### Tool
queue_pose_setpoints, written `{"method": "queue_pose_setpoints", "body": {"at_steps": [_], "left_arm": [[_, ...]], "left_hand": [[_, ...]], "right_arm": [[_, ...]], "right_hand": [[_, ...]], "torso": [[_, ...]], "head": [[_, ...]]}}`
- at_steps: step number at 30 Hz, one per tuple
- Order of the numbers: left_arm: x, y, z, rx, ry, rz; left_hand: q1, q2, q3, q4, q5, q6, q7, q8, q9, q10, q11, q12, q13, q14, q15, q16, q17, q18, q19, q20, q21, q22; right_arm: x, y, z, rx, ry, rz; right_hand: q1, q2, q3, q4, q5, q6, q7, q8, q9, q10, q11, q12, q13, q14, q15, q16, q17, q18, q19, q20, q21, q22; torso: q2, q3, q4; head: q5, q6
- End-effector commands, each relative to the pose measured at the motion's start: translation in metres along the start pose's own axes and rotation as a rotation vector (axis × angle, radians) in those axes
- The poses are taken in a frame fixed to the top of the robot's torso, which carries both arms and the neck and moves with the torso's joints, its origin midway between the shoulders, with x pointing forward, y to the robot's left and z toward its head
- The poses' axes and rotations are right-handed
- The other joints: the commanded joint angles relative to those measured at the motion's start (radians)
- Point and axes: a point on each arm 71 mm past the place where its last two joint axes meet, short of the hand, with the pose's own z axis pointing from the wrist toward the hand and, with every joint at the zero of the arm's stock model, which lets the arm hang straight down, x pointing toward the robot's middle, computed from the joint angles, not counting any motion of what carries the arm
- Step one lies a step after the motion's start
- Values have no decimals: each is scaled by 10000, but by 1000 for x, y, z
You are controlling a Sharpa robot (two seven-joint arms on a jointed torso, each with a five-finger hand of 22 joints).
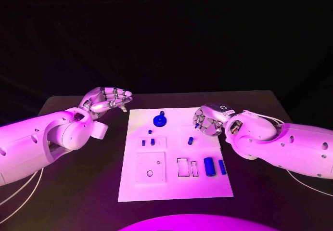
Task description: Assemble the parts on the task board
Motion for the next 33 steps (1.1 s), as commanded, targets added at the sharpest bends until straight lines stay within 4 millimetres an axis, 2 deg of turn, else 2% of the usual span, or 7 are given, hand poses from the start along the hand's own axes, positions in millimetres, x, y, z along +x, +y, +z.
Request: {"method": "queue_pose_setpoints", "body": {"at_steps": [1, 6, 13, 18, 20, 26, 33], "left_arm": [[2, -1, 1, 92, 43, -15], [4, -1, 2, 101, 73, -40], [7, -1, 4, 106, 157, -84], [10, -1, 5, 110, 233, -114], [12, -1, 6, 116, 269, -128], [16, -2, 7, 149, 358, -163], [22, -2, 9, 139, 469, -208]], "left_hand": [[-39, 37, -51, -20, -22, -63, 8, 15, -10, -67, 11, -69, -19, -80, -20, -71, -15, 136, -70, 1, -55, -17], [-39, 37, -51, -20, -22, -63, 8, 15, -10, -67, 11, -69, -19, -80, -20, -71, -15, 136, -70, 1, -55, -17], [-37, 40, -54, -24, -21, -72, 13, 14, -12, -75, 15, -70, -23, -82, -17, -78, -21, 136, -70, 3, -61, -21], [-37, 40, -54, -24, -21, -72, 13, 14, -12, -75, 15, -70, -23, -82, -17, -78, -21, 136, -70, 3, -61, -21], [-37, 40, -54, -24, -21, -72, 13, 14, -12, -75, 15, -70, -23, -82, -17, -78, -21, 136, -70, 3, -61, -21], [-38, 37, -62, -28, -21, -86, 20, 11, -14, -85, 20, -71, -27, -85, -12, -86, -29, 136, -71, 6, -69, -25], [-42, 33, -70, -30, -21, -97, 24, 9, -16, -93, 25, -72, -30, -87, -8, -91, -34, 134, -73, 8, -75, -29]], "right_arm": [[-3, 12, -1, -463, -298, 405], [-1, 35, -3, -1059, -219, 754], [10, 70, 0, -1919, 167, 1031], [21, 91, 1, -2419, 483, 1108], [28, 98, 1, -2578, 618, 1142], [48, 115, 2, -2948, 1008, 1254], [60, 123, 4, -3061, 1344, 1253]], "right_hand": [[-48, 46, -1, -81, -27, 67, -19, 43, 6, 261, -158, 25, 8, 494, -42, 55, 21, -22, 731, -90, 32, 2177], [-49, 49, 5, -89, -26, 64, -18, 44, 10, 262, -158, 20, 8, 490, -43, 46, 4, -17, 724, -91, 12, 2166], [-70, 53, 12, -107, -56, 55, -12, 48, 26, 265, -154, 3, 10, 487, -42, 39, -12, -12, 716, -91, -9, 2156], [-75, 58, 15, -112, -64, 52, -11, 49, 31, 266, -153, -2, 11, 486, -42, 36, -16, -9, 712, -91, -21, 2150], [-79, 64, 23, -121, -71, 45, -9, 49, 37, 265, -152, -11, 11, 482, -41, 24, -40, -3, 703, -92, -46, 2137], [-81, 72, 34, -135, -70, 34, -7, 47, 44, 263, -150, -22, 11, 480, -41, 20, -48, -1, 699, -92, -57, 2132], [-81, 72, 34, -135, -70, 34, -7, 47, 44, 263, -150, -22, 11, 480, -41, 20, -48, -1, 699, -92, -57, 2132]], "torso": [[4, -5, 12], [9, -1, 12], [-14, -22, 3], [2, -21, 20], [2, -28, 18], [12, -24, 15], [16, -11, 10]], "head": [[39, 35], [181, 39], [510, -53], [741, -108], [888, -128], [1043, -184], [1114, -222]]}}
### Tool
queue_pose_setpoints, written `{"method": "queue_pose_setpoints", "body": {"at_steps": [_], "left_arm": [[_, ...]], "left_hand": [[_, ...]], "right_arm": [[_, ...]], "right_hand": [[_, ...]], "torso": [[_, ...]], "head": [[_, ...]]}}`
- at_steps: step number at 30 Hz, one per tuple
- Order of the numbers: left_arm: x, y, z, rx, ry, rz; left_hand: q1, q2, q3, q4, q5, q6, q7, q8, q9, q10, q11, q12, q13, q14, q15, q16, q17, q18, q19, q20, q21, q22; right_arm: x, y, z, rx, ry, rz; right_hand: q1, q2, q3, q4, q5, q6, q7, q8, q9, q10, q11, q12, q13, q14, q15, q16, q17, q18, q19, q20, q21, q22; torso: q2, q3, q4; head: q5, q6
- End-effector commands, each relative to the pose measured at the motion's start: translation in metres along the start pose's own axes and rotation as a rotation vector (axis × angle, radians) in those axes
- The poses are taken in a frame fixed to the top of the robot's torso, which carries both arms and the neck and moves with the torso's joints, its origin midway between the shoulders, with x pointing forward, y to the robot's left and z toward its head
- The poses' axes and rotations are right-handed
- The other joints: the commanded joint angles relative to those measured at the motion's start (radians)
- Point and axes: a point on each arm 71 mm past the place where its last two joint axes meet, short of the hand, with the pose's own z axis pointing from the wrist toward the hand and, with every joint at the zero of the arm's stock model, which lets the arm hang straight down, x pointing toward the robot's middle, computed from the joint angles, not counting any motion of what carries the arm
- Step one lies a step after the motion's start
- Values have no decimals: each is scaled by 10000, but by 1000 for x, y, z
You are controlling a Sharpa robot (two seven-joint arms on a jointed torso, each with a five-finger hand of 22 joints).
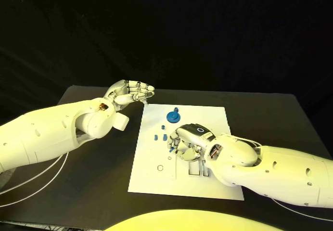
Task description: Assemble the parts on the task board
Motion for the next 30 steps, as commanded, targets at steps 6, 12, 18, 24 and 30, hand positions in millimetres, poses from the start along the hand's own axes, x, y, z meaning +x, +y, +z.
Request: {"method": "queue_pose_setpoints", "body": {"at_steps": [6, 12, 18, 24, 30], "left_arm": [[5, -1, 2, -2, 194, -85], [4, -1, 2, -31, 202, -82], [4, -1, 1, -40, 199, -77], [3, -1, 1, -47, 187, -70], [3, -1, 1, -50, 168, -62]], "left_hand": [[-17, 36, -53, -36, -4, -151, 18, -19, -34, -138, 18, -55, -35, -118, 12, -95, -51, 134, -84, 19, -68, -28], [-15, 37, -59, -43, -1, -175, 27, -25, -38, -163, 27, -57, -42, -129, 21, -107, -62, 132, -91, 25, -78, -33], [-7, 41, -59, -50, 0, -181, 30, -24, -39, -170, 29, -56, -44, -133, 23, -111, -66, 132, -93, 26, -81, -34], [-7, 41, -59, -50, 0, -181, 30, -24, -39, -170, 29, -56, -44, -133, 23, -111, -66, 132, -93, 26, -81, -34], [-7, 41, -59, -50, 0, -181, 30, -24, -39, -170, 29, -56, -44, -133, 23, -111, -66, 132, -93, 26, -81, -34]], "right_arm": [[7, 4, 1, -226, 527, -186], [10, 6, 2, -228, 726, -202], [12, 7, 2, -250, 884, -210], [14, 6, 2, -228, 1020, -258], [16, 7, 3, -191, 1012, -283]], "right_hand": [[-57, 42, -2, -84, 3, 57, 4, 20, 22, 231, -178, 1, 9, 474, -40, 14, -38, -6, 709, -92, -30, 2144], [-60, 43, -2, -86, 2, 55, 5, 21, 24, 231, -177, -1, 9, 474, -39, 13, -40, -4, 706, -91, -38, 2140], [-63, 44, -1, -91, 3, 52, 6, 21, 28, 231, -177, -5, 10, 476, -38, 19, -28, -5, 707, -91, -35, 2141], [-63, 44, -1, -91, 3, 52, 6, 21, 28, 231, -177, -5, 10, 476, -38, 19, -28, -5, 707, -91, -35, 2141], [-76, 47, 0, -100, 4, 45, 9, 22, 36, 232, -174, -14, 11, 474, -36, 14, -38, -8, 711, -90, -23, 2148]], "torso": [[8, 16, -19], [5, 17, -16], [5, 13, -19], [3, 12, -6], [0, 7, -13]], "head": [[93, -77], [117, -125], [121, -164], [131, -197], [164, -209]]}}
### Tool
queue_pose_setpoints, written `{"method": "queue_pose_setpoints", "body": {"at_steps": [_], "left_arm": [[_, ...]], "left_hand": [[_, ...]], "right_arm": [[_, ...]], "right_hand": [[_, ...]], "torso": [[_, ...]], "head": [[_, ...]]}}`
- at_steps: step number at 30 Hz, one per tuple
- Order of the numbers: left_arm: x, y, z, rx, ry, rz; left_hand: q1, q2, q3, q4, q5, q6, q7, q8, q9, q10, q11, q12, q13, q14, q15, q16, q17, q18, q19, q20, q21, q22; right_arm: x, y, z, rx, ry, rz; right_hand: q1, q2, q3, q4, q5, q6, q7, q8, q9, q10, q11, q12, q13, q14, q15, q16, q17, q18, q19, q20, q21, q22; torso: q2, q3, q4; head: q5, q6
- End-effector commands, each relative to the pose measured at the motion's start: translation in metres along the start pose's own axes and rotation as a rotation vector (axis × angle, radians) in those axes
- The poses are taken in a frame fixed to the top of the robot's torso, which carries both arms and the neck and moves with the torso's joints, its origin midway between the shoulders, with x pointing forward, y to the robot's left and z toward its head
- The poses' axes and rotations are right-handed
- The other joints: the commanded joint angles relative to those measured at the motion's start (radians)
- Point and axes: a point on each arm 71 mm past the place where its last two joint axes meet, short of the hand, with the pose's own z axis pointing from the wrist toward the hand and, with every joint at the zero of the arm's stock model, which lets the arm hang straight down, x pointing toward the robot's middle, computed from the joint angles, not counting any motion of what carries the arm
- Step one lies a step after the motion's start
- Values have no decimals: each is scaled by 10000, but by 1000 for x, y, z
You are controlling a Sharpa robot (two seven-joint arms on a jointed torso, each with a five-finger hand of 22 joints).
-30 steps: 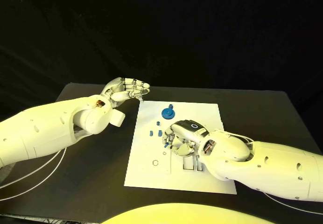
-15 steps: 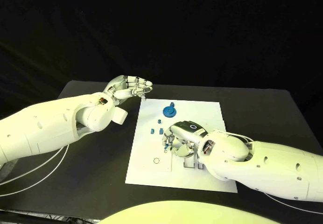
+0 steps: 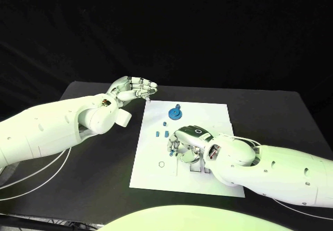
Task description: Assemble the parts on the task board
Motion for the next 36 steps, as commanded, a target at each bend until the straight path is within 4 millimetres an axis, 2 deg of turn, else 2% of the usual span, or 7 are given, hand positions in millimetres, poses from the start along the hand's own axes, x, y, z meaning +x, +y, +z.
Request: {"method": "queue_pose_setpoints", "body": {"at_steps": [1, 7, 21, 36], "left_arm": [[1, -1, 0, 55, 128, -49], [1, -1, 0, 41, 107, -40], [1, -2, -1, 135, 85, -36], [0, -2, -1, 158, 81, -39]], "left_hand": [[-7, 40, -31, -22, 0, -58, 13, -24, -13, -62, -8, -58, -16, -63, 23, -61, -8, 132, -55, -12, -44, -14], [1, 46, -37, -32, 1, -70, 18, -22, -14, -76, -2, -53, -21, -70, 28, -71, -18, 132, -59, -7, -51, -17], [-3, 56, -42, -31, 2, -76, 23, -18, -14, -82, 2, -47, -23, -73, 33, -76, -25, 130, -63, -2, -57, -19], [4, 77, -44, -36, 2, -69, 21, -3, -11, -85, 3, -34, -26, -75, 36, -80, -34, 132, -65, 2, -63, -21]], "right_arm": [[2, 1, 1, -63, 175, -195], [3, 1, 2, 2, 115, -249], [5, 2, 4, 150, 412, -596], [8, 4, 6, 176, 655, -1048]], "right_hand": [[-22, 102, -1, -46, 61, 46, 5, 19, 29, 230, -175, 23, 8, 474, -37, 15, -9, -8, 712, -91, -22, 2151], [-29, 102, -1, -51, 63, 43, 6, 20, 34, 231, -173, 19, 9, 474, -36, 14, -10, -8, 711, -90, -25, 2150], [-53, 101, -7, -61, 64, 38, 10, 24, 46, 236, -170, 9, 12, 477, -33, 24, 8, -12, 718, -89, -6, 2160], [-62, 107, -5, -75, 70, 32, 8, 27, 57, 243, -172, 2, 15, 476, -32, 21, 0, -11, 715, -88, -13, 2157]], "torso": [[-3, -4, -5], [-2, 10, -4], [-2, 1, 3], [6, -8, 0]], "head": [[32, -12], [55, -23], [51, -16], [73, -69]]}}
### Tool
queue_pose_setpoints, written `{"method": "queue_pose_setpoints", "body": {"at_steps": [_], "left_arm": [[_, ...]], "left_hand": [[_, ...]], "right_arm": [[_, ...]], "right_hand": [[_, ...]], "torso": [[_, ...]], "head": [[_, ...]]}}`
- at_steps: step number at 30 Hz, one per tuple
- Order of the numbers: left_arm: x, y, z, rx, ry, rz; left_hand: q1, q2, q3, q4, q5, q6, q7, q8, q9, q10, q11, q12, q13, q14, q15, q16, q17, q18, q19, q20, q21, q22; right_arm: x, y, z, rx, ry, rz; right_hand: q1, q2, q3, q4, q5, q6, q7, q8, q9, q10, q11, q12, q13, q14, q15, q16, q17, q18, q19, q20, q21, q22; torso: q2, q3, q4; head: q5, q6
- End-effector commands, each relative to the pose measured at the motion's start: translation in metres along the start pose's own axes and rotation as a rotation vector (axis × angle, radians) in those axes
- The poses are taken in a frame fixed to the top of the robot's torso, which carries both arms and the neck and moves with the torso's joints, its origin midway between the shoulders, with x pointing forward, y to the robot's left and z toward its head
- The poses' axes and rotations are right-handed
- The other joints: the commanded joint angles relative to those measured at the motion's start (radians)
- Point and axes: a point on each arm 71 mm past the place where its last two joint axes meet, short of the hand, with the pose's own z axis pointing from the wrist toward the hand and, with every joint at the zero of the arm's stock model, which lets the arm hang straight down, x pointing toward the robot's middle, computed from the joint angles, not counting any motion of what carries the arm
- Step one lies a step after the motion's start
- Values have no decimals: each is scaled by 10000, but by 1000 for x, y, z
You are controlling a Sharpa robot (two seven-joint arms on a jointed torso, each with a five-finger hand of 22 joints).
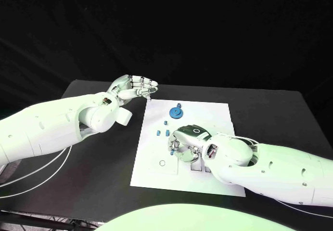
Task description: Assemble the parts on the task board
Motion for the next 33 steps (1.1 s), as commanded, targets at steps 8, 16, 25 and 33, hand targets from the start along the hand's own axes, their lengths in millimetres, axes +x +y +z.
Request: {"method": "queue_pose_setpoints", "body": {"at_steps": [8, 16, 25, 33], "left_arm": [[1, -2, 0, 177, 76, -39], [1, -2, 0, 164, 73, -40], [0, -2, -1, 132, 55, -33], [-1, -2, -1, 99, 49, -30]], "left_hand": [[4, 77, -44, -37, 2, -70, 22, -3, -13, -87, 3, -35, -15, -40, 1, -43, -14, 132, -66, 2, -63, -14], [17, 84, -47, -49, 1, -66, 20, 7, -10, -88, 2, -24, -17, -40, 0, -45, -20, 134, -66, 3, -64, -14], [17, 84, -47, -49, 1, -66, 20, 7, -10, -88, 2, -24, -17, -40, 0, -45, -20, 134, -66, 3, -64, -14], [17, 84, -47, -49, 1, -66, 20, 7, -10, -88, 2, -24, -17, -40, 0, -45, -20, 134, -66, 3, -64, -14]], "right_arm": [[6, 4, 1, -66, 435, -368], [11, 4, 2, -121, 877, -351], [10, 1, 1, 31, 597, -186], [4, -2, -2, 169, -207, 76]], "right_hand": [[15, 86, -3, -86, 52, 63, 13, 32, 25, 175, -135, 12, 13, 474, -33, 17, -10, -7, 710, -87, -29, 2143], [-197, 11, -156, -134, 45, 30, 9, 64, 119, 163, -125, -83, 36, 460, -23, -16, -78, 0, 698, -77, -64, 2129], [-629, -218, -484, -80, 171, -456, 123, -226, 109, -35, -13, -335, 49, 459, 64, -12, -98, 13, 675, -17, -135, 2101], [-840, -651, -764, -84, 165, -1186, 221, -722, -23, -1004, 201, -539, -58, 381, 248, -138, -342, 122, 498, 138, -638, 1855]], "torso": [[5, -1, 5], [-3, -1, -1], [-3, -2, -2], [-4, 2, -6]], "head": [[0, -11], [13, -38], [11, -27], [2, 22]]}}
